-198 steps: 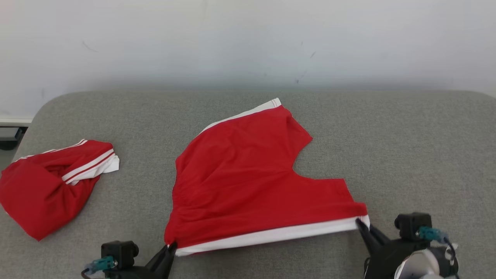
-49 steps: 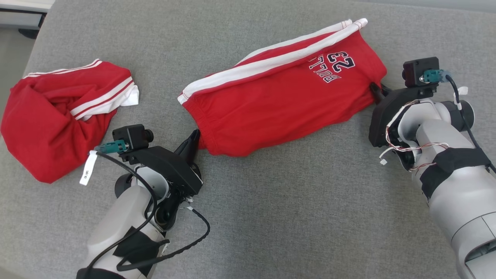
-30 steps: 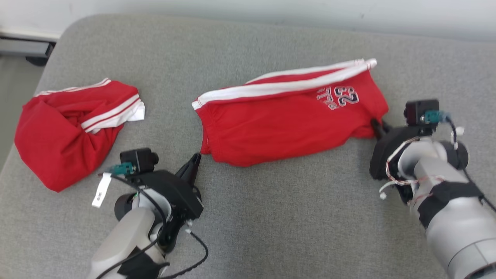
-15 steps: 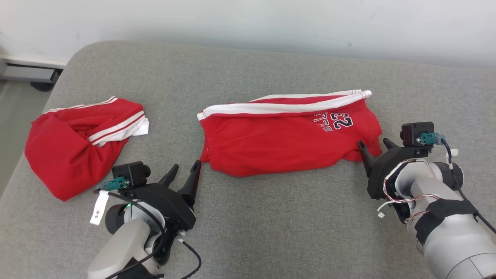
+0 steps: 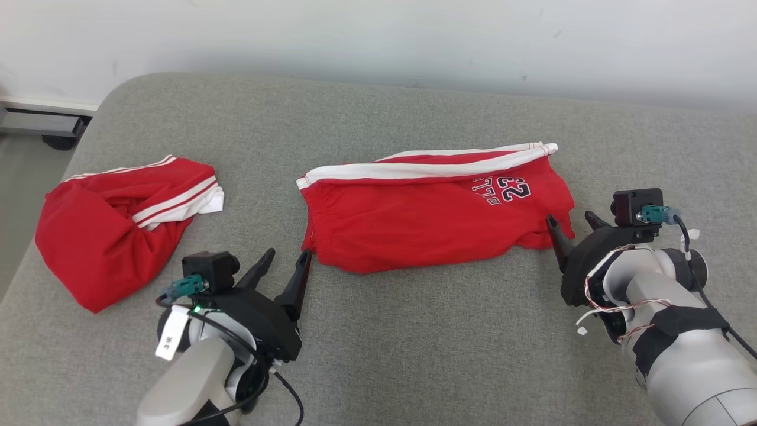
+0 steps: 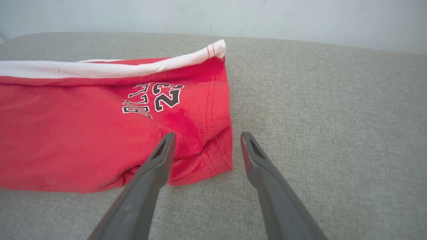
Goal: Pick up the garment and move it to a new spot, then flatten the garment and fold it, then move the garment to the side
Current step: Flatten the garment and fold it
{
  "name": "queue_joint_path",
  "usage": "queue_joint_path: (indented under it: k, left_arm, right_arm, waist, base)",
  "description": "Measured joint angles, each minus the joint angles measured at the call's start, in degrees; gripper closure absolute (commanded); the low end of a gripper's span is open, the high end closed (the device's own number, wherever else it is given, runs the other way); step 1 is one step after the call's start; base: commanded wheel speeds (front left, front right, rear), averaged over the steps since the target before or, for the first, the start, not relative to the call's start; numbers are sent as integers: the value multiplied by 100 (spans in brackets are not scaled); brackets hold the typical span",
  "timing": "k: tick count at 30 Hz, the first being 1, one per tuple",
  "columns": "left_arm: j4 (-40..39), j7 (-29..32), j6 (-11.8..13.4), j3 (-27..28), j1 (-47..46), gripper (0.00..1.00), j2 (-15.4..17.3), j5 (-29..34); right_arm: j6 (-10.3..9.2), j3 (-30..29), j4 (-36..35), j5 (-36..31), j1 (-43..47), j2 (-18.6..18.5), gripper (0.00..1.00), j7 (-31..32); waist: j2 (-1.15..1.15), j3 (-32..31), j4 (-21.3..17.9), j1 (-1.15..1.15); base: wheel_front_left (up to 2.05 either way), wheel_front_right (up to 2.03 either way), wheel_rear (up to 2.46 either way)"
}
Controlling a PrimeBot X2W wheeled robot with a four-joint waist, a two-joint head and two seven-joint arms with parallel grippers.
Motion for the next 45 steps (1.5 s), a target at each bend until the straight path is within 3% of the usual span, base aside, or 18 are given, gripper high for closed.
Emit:
queue_joint_path:
  k: [13,30,31,32,33,34,35,45]
  left_arm:
    - [-75,-77,116,-108,-333,0,15,270]
    - [459,171,86,-265,-640,0,-108,321]
    - [492,199,85,-236,-649,4,-130,250]
    - [522,227,84,-222,-659,50,-145,197]
    - [546,247,66,-231,-675,63,-151,193]
    - [559,265,44,-233,-691,100,-149,193]
    - [575,265,43,-223,-703,100,-152,190]
    - [738,307,-9,-230,-768,100,-245,130]
  right_arm:
    - [-9,214,-34,-156,-290,55,0,118]
    - [-238,369,30,-292,-581,165,0,432]
    - [-260,370,33,-292,-621,170,0,490]
    - [-260,376,41,-292,-649,170,0,549]
    - [-260,374,45,-290,-649,169,9,597]
    - [-255,374,45,-289,-648,169,96,615]
    - [-254,372,44,-288,-649,168,100,621]
    - [-202,296,52,-166,-636,212,100,694]
  waist:
    - [0,261,-67,1]
    - [1,766,-226,1]
    - [1,800,-234,1]
    - [0,831,-241,1]
    - [0,858,-247,1]
    - [0,879,-252,1]
    - [0,893,-256,1]
    - [0,811,-247,1]
  base:
    - [0,0,0]
    - [0,0,0]
    - [0,0,0]
    - [0,0,0]
    - [0,0,0]
    - [0,0,0]
    - [0,0,0]
    - [0,0,0]
